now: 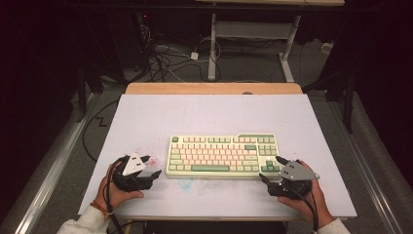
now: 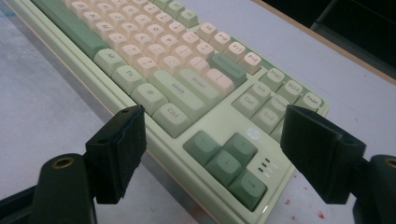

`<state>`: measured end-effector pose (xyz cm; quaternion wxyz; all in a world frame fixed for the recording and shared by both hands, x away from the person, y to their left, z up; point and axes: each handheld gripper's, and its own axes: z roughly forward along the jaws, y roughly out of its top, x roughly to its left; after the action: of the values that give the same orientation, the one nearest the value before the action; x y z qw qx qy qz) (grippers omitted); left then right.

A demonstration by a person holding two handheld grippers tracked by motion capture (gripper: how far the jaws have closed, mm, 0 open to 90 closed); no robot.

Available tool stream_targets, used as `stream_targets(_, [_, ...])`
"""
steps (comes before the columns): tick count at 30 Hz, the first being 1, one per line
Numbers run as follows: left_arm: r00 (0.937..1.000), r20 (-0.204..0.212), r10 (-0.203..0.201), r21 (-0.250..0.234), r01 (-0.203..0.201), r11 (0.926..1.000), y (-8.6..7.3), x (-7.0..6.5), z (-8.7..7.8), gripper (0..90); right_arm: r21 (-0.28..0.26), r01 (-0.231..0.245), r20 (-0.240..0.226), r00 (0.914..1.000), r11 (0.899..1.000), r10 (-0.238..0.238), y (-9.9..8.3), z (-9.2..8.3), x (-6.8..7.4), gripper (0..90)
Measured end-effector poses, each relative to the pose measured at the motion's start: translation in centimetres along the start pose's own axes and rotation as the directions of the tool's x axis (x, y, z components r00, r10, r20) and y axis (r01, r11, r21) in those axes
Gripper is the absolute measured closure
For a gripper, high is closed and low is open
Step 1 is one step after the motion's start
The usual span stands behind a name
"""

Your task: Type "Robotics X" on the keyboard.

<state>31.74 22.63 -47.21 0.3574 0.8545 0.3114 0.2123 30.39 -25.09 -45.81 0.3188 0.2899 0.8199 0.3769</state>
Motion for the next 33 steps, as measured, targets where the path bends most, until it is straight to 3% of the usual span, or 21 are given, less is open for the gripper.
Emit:
stream_targets(3, [1.0000,0.010,-0.001,0.014,0.001,0.9999,0.2,0.0,-0.1,63.4,-0.001,-0.001,0.000,1.0000,1.000,0.001,0.0,0.0,0.1,22.6])
stream_targets(5, [0.9994,0.024,0.025,0.032,-0.026,0.9992,0.5,-0.1,-0.1,75.7,0.001,-0.001,-0.001,1.0000,1.000,0.001,0.1,0.0,0.1,22.7])
stream_targets(9, [0.9975,0.058,0.040,0.021,-0.041,0.9989,1.2,-0.4,0.1,87.3,0.005,0.008,-0.007,0.9999,1.000,-0.008,0.1,0.1,0.3,22.7])
stream_targets(16, [0.9934,0.094,0.066,0.004,-0.066,0.9978,3.2,-1.0,1.2,87.7,0.011,0.006,-0.004,1.0000,1.000,-0.006,0.1,0.2,0.4,22.8])
stream_targets(33, [0.9857,0.129,0.109,0.020,-0.112,0.9935,7.4,-2.1,4.1,87.6,0.021,0.008,-0.012,0.9999,1.000,-0.008,0.0,0.4,0.5,22.9])
